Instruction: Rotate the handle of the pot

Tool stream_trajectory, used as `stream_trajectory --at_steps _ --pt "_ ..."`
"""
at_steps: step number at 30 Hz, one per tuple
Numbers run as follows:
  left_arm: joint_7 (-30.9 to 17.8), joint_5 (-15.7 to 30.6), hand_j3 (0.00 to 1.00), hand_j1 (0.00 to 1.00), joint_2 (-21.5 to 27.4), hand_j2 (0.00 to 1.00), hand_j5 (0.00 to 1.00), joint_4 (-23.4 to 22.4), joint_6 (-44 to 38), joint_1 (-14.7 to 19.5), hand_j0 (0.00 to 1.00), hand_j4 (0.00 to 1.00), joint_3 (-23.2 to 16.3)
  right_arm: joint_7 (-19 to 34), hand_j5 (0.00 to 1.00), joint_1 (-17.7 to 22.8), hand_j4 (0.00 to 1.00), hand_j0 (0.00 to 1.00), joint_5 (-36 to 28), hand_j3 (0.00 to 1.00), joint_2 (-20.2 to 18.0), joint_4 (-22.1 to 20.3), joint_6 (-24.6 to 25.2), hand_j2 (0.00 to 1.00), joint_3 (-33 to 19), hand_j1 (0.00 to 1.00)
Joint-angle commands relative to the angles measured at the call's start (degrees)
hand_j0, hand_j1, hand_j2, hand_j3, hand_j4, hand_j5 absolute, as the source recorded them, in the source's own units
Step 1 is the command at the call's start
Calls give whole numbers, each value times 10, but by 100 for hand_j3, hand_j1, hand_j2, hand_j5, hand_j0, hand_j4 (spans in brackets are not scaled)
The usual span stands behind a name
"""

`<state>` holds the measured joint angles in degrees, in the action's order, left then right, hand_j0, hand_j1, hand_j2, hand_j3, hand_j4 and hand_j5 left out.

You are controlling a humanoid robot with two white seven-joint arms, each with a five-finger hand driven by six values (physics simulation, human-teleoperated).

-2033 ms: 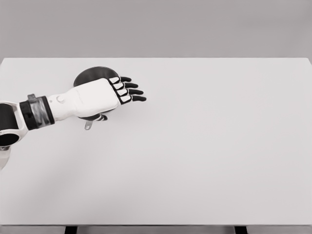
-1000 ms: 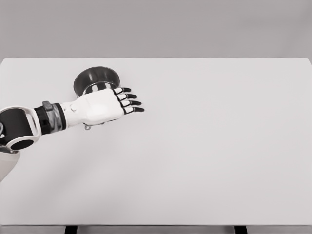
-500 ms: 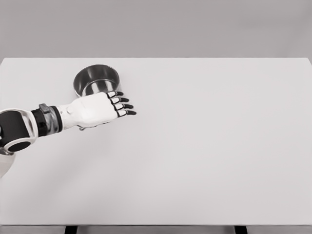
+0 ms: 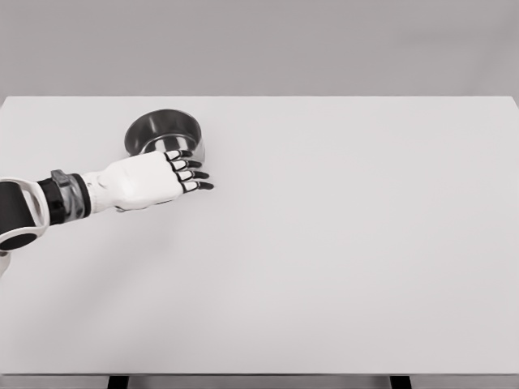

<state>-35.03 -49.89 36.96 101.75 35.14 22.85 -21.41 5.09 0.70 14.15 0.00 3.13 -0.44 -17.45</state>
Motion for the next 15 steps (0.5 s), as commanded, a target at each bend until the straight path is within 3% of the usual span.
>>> stream_trajectory --at_steps 1,12,15 --pt "0 2 100 100 8 100 100 0 -1 0 100 100 1 0 100 0 100 100 0 100 0 0 0 100 0 100" --pt "0 10 100 100 8 100 100 8 -1 10 100 100 7 0 100 0 100 100 0 100 0 -1 0 100 0 100" --pt "0 64 100 100 7 100 100 14 -1 12 100 100 18 0 100 0 100 100 0 100 0 -1 0 100 0 100"
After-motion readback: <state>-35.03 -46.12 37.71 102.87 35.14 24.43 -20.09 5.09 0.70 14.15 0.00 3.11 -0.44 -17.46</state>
